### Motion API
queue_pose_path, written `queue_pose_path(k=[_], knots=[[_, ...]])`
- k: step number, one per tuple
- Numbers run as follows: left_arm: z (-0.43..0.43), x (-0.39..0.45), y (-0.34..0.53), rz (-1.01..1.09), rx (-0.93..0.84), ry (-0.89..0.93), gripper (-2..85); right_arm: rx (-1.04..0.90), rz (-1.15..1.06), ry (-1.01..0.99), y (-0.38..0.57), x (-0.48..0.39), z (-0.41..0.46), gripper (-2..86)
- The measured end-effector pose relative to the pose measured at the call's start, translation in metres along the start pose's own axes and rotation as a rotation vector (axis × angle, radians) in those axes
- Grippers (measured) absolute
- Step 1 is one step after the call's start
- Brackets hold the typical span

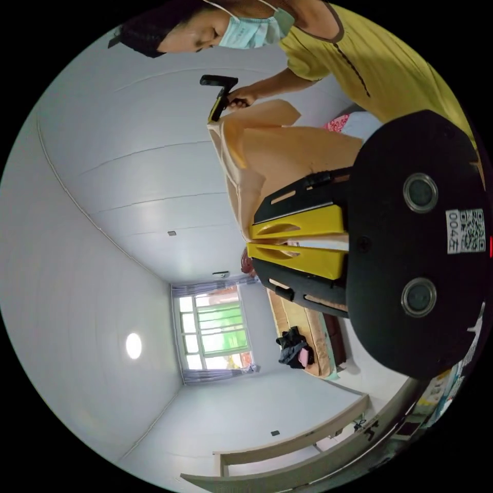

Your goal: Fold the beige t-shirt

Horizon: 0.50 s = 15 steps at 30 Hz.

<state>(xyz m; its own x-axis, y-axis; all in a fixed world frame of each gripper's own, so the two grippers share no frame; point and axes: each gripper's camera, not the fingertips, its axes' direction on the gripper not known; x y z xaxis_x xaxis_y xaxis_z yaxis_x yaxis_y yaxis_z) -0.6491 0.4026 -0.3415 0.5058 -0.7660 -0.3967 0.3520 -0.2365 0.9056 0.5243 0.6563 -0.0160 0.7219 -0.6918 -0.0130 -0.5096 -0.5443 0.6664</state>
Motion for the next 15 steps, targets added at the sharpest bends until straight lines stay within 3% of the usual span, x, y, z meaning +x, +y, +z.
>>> queue_pose_path(k=[7,15], knots=[[0.107,-0.082,0.022,-0.038,-0.139,0.060,1.1,-0.132,0.100,0.021,0.053,0.034,0.108,-0.5],[0.382,-0.221,0.097,-0.070,-0.436,0.171,1.8,-0.440,0.262,0.154,0.190,0.109,0.331,1.7]])
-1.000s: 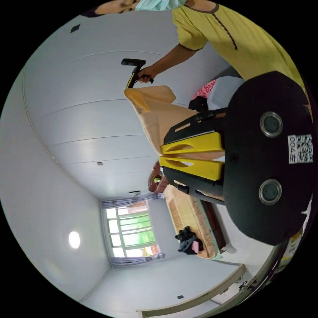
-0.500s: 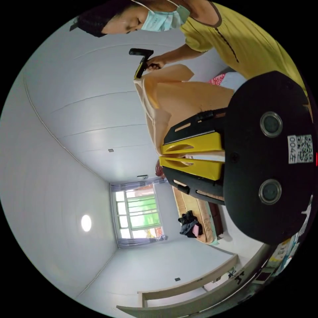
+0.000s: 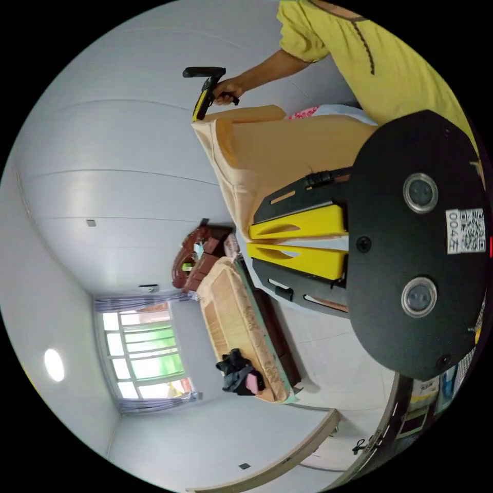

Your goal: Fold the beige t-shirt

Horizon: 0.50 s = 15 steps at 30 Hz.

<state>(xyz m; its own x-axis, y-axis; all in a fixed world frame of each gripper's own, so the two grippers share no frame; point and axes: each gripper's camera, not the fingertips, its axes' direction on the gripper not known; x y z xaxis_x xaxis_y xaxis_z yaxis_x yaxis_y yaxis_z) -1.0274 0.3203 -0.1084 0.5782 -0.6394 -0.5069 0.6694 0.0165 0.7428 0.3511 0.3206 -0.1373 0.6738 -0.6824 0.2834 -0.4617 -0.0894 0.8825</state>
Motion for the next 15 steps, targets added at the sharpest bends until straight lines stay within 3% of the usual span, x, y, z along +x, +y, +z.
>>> queue_pose_path(k=[5,8,10,15], knots=[[0.182,-0.109,-0.015,-0.085,-0.142,0.041,3.9,-0.217,0.189,0.004,0.035,0.077,0.218,4.6],[0.294,-0.176,-0.007,-0.196,-0.279,0.048,8.2,-0.341,0.297,0.119,0.060,0.118,0.314,7.6],[0.344,-0.212,0.007,-0.260,-0.359,0.062,10.3,-0.353,0.337,0.157,0.075,0.135,0.342,7.9],[0.391,-0.293,0.088,-0.353,-0.409,0.137,11.4,-0.469,0.353,-0.031,0.137,0.133,0.371,6.4]])
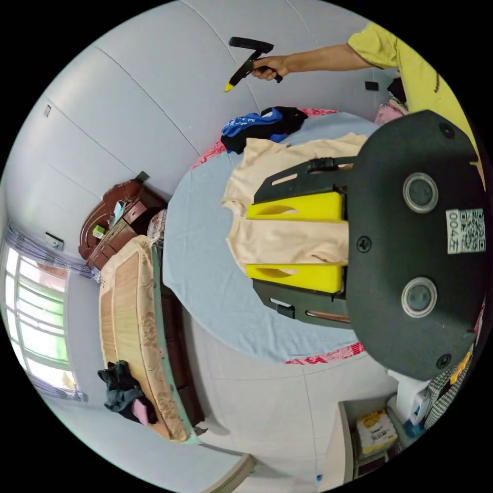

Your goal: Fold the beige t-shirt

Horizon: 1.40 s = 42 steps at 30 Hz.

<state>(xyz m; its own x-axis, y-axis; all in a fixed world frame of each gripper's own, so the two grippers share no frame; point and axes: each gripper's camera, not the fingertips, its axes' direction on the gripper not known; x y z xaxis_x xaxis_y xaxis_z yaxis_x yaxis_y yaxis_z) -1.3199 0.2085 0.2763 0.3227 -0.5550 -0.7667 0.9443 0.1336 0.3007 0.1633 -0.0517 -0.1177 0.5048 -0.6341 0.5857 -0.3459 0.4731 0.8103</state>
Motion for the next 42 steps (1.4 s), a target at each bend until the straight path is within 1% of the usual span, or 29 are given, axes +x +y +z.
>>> queue_pose_path(k=[2,3,5,7,8,9,10,12,15,16,18,20,23,27,29,33,36,40,42], knots=[[0.012,-0.037,0.031,-0.025,-0.033,-0.004,11.5,-0.174,-0.046,-0.107,0.061,-0.007,0.042,5.0],[0.018,-0.065,0.056,-0.059,-0.049,0.001,11.5,-0.226,-0.046,-0.132,0.080,-0.009,0.054,4.8],[0.028,-0.107,0.096,-0.129,-0.075,0.019,11.4,-0.409,-0.022,-0.176,0.166,-0.017,0.102,4.5],[0.038,-0.149,0.137,-0.240,-0.096,0.077,11.3,-0.513,0.005,-0.154,0.228,-0.022,0.131,4.6],[0.044,-0.176,0.161,-0.332,-0.095,0.138,11.2,-0.561,0.041,-0.163,0.263,-0.022,0.146,4.5],[0.048,-0.201,0.182,-0.428,-0.068,0.207,10.9,-0.582,0.063,-0.175,0.279,-0.022,0.153,4.5],[0.050,-0.213,0.192,-0.478,-0.048,0.244,10.9,-0.626,0.097,-0.191,0.305,-0.023,0.166,4.5],[0.058,-0.247,0.216,-0.599,0.006,0.352,10.6,-0.683,0.139,-0.208,0.331,-0.023,0.184,4.5],[0.064,-0.280,0.226,-0.688,0.064,0.409,10.7,-0.774,0.113,-0.154,0.347,-0.027,0.211,4.3],[0.065,-0.287,0.228,-0.713,0.079,0.422,10.8,-0.816,0.086,-0.096,0.349,-0.028,0.222,3.9],[0.064,-0.316,0.239,-0.801,0.139,0.424,11.1,-0.833,0.078,-0.062,0.346,-0.025,0.232,1.7],[0.056,-0.333,0.242,-0.814,0.176,0.347,11.1,-0.874,0.124,-0.081,0.342,-0.014,0.245,0.8],[0.044,-0.355,0.231,-0.715,0.191,0.265,11.3,-0.921,0.164,-0.117,0.339,0.001,0.260,0.3],[0.042,-0.376,0.206,-0.542,0.081,0.145,11.8,-0.988,0.201,-0.146,0.336,0.013,0.277,0.0],[0.043,-0.382,0.201,-0.486,0.056,0.127,11.9,-1.029,0.194,-0.140,0.335,0.015,0.286,0.0],[0.049,-0.394,0.203,-0.413,0.023,0.136,11.8,-1.070,0.184,-0.116,0.335,0.013,0.297,0.1],[0.054,-0.402,0.215,-0.409,0.001,0.160,11.4,-1.082,0.177,-0.092,0.339,0.009,0.300,0.3],[0.055,-0.411,0.238,-0.427,0.030,0.215,10.5,-1.092,0.169,-0.066,0.347,0.004,0.301,0.4],[0.054,-0.419,0.255,-0.469,0.054,0.278,10.1,-1.098,0.174,-0.068,0.350,0.005,0.302,0.4]])
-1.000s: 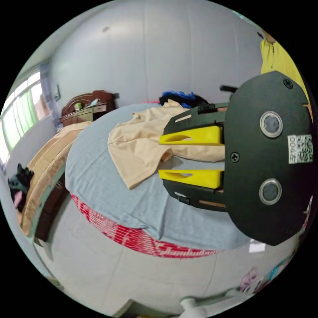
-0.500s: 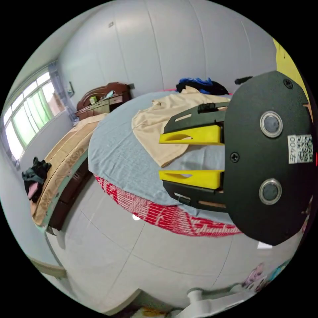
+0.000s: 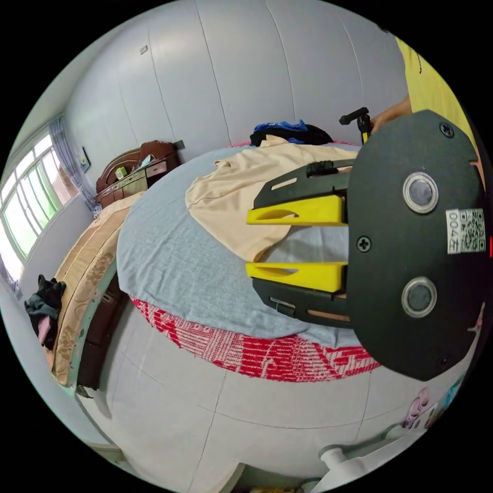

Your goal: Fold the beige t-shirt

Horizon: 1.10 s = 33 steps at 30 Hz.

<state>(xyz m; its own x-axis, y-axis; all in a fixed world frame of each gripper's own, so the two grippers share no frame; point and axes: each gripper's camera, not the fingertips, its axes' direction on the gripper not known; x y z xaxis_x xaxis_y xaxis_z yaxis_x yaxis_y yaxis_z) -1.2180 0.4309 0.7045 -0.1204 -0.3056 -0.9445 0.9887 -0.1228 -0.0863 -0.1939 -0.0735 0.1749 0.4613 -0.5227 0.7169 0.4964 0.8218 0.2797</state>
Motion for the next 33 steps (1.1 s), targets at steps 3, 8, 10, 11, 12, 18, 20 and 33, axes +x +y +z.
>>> queue_pose_path(k=[3,8,10,11,12,18,20,33], knots=[[-0.002,-0.017,0.016,-0.065,0.011,0.083,9.4,-0.006,-0.011,0.001,0.004,0.000,0.006,0.4],[-0.003,-0.031,0.034,-0.123,0.021,0.139,7.3,-0.009,-0.020,0.020,0.017,-0.003,0.015,0.3],[-0.003,-0.030,0.037,-0.123,-0.009,0.120,5.3,-0.012,-0.016,0.019,0.021,-0.003,0.018,0.4],[-0.008,-0.023,0.040,-0.106,-0.007,0.077,4.2,-0.014,-0.013,0.016,0.025,-0.002,0.020,0.3],[-0.018,-0.013,0.041,-0.079,0.022,0.017,3.6,-0.015,-0.011,0.014,0.027,-0.002,0.021,0.3],[-0.096,0.053,0.006,0.153,0.166,-0.164,2.5,0.005,0.012,0.006,0.053,0.000,0.030,0.3],[-0.098,0.065,-0.012,0.208,0.092,-0.240,2.4,0.013,0.018,0.016,0.065,-0.001,0.034,0.3],[-0.099,0.032,0.134,0.255,-0.012,-0.209,1.0,0.114,-0.010,0.084,0.148,0.000,0.047,0.0]])
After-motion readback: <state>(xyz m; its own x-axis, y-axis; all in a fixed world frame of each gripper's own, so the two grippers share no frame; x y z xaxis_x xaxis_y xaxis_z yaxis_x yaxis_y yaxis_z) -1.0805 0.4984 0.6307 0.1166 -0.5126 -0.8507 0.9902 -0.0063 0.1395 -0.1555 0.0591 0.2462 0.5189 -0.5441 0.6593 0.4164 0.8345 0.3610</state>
